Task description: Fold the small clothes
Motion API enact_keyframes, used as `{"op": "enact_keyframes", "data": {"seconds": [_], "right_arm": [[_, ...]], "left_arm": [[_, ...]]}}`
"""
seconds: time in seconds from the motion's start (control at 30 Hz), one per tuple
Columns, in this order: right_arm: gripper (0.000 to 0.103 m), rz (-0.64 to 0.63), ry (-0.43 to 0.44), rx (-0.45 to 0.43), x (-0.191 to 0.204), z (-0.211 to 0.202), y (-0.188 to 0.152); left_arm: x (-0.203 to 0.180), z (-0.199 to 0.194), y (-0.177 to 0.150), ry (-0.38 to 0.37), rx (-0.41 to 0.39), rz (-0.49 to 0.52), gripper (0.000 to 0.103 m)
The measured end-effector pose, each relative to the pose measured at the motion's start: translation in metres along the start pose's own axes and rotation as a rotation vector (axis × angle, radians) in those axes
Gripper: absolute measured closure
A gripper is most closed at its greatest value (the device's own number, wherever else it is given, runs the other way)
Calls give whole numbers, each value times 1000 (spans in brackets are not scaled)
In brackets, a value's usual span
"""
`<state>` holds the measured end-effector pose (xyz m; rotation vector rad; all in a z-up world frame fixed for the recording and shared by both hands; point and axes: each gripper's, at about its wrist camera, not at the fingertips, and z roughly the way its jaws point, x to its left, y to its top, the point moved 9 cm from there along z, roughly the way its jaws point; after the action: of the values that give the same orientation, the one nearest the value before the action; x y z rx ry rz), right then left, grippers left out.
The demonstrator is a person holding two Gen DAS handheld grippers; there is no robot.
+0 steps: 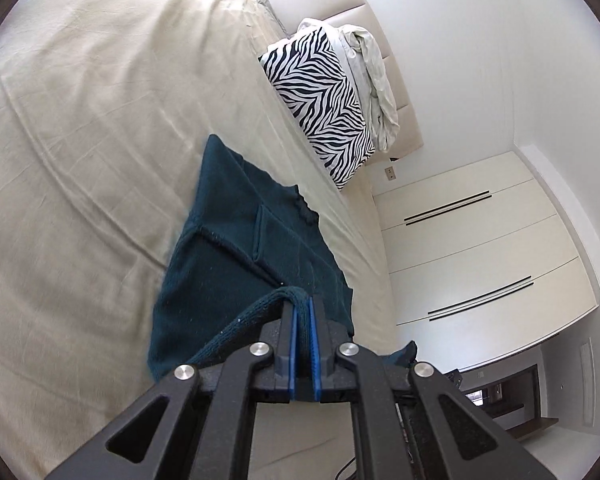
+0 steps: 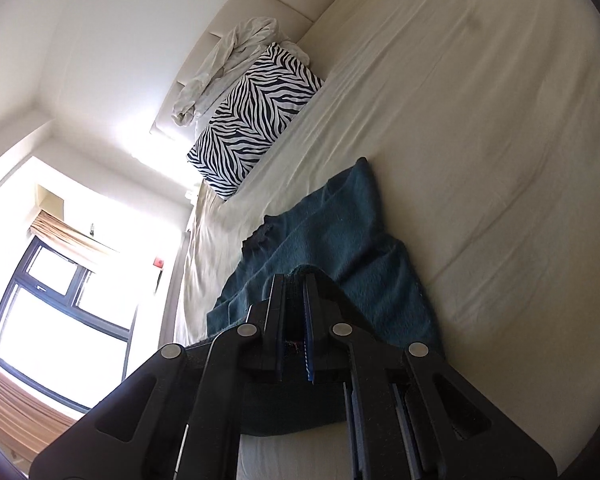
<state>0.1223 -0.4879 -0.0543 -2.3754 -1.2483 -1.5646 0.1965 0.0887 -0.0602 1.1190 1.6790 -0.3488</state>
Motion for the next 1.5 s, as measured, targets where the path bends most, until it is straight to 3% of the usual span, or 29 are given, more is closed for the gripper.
{"op": "enact_keyframes", "data": {"seconds": [0.2,0.47,0.7,0.77,0.83,0.87,0.9,1.0,1.33,1.5], "right_arm": [[97,-4,-36,-24,6,60,49],[97,-23,-117,-11,3,150,89],[96,9,-185,0,-27,209,115],[95,32,-220,11,-42,225,120],[94,52,-251,16,-58,239,124],[93,61,-279,26,-67,244,125],[90,77,-293,44,-73,249,126],[76,76,-245,78,-73,254,122],[76,-199,-295,113,-38,197,68],[76,-310,-338,135,-35,171,33]], "left_arm": [[9,45,50,5,1,-50,96],[36,98,96,78,-7,-67,96],[52,143,131,121,-1,-51,95],[61,153,138,164,-13,-36,93],[75,161,142,215,-9,-34,73],[81,162,142,227,-11,-49,55],[83,159,141,215,-20,-57,52],[81,147,125,217,-10,-20,52],[63,96,54,297,-28,187,52],[70,89,31,322,-16,206,52]]}}
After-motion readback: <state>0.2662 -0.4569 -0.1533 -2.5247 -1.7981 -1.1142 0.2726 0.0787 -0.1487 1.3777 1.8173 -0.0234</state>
